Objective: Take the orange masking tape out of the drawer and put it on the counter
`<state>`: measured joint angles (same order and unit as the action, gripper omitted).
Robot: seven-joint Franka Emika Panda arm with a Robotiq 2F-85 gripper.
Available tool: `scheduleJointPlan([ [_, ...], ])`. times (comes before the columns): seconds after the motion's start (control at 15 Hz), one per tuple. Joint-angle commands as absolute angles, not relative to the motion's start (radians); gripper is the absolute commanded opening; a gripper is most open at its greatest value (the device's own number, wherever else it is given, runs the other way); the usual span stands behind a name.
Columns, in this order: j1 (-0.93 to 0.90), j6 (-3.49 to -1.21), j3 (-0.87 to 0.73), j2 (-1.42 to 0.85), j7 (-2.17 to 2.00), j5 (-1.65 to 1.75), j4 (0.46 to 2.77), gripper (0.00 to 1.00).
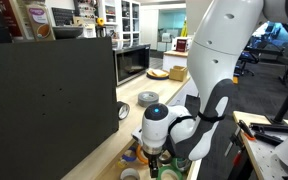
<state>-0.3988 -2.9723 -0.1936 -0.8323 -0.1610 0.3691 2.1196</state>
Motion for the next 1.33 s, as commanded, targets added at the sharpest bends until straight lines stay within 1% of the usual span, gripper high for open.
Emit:
scheduleJointPlan([
  [0.0,-0.4,-2.981,-0.217,-0.881,-0.14,0.328,2.065,1.0],
  [0.33,-0.382,-2.978,-0.232,-0.921,-0.13,0.303,2.029,1.0],
  [0.4,-0.379,-2.978,-0.233,-0.927,-0.127,0.3,2.024,0.93],
  [0.47,-0.373,-2.978,-0.23,-0.93,-0.121,0.299,2.023,0.73],
  [0.53,-0.37,-2.981,-0.229,-0.933,-0.12,0.298,2.021,0.67],
  [0.73,-0.357,-2.98,-0.223,-0.937,-0.112,0.293,2.017,0.45],
  [1.13,-0.338,-2.984,-0.221,-0.92,-0.091,0.282,2.03,0.07],
  [1.2,-0.331,-2.984,-0.218,-0.917,-0.087,0.279,2.032,0.04],
  [1.27,-0.321,-2.984,-0.21,-0.91,-0.082,0.274,2.038,0.05],
])
